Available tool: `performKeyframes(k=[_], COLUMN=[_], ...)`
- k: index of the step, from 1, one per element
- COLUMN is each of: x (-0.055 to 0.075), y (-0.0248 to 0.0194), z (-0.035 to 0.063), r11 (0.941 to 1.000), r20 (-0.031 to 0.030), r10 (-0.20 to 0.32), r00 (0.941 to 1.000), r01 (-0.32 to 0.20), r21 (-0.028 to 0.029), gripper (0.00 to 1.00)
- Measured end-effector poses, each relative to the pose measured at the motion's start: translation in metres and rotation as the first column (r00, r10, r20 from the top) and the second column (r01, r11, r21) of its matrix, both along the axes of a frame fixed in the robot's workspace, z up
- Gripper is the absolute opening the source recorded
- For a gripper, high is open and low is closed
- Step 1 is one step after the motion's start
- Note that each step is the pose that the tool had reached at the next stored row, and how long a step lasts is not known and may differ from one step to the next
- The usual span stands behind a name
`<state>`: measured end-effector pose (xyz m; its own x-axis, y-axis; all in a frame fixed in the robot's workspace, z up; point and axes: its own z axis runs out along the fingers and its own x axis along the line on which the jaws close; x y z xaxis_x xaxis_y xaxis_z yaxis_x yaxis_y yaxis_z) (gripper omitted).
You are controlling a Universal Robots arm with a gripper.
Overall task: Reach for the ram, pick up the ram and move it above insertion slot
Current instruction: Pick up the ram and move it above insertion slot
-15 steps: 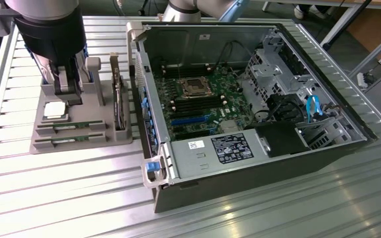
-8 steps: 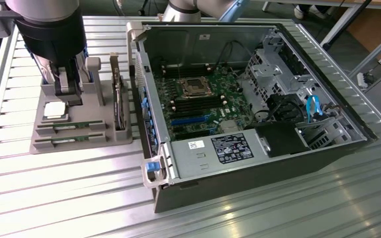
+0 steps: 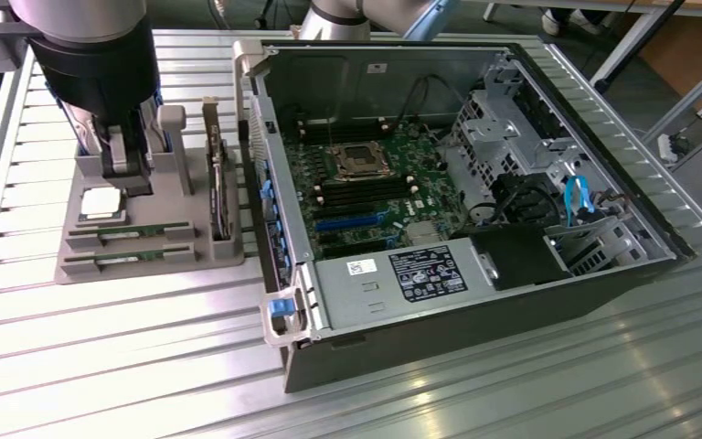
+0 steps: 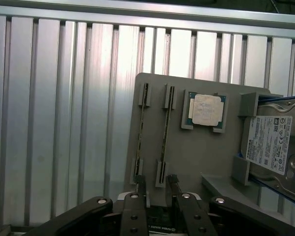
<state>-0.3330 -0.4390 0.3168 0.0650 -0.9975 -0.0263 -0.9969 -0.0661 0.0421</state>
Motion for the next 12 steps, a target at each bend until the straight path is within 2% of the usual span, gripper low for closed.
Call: performKeyframes(k=[12], x=[0.0000], y=[0.0000], z=[-0.0034], r11=[1.0000], r20=[0.0000], r10=[0.002], r00=[1.0000], r01=[-0.002], r21=[0.0000], gripper=[0.30])
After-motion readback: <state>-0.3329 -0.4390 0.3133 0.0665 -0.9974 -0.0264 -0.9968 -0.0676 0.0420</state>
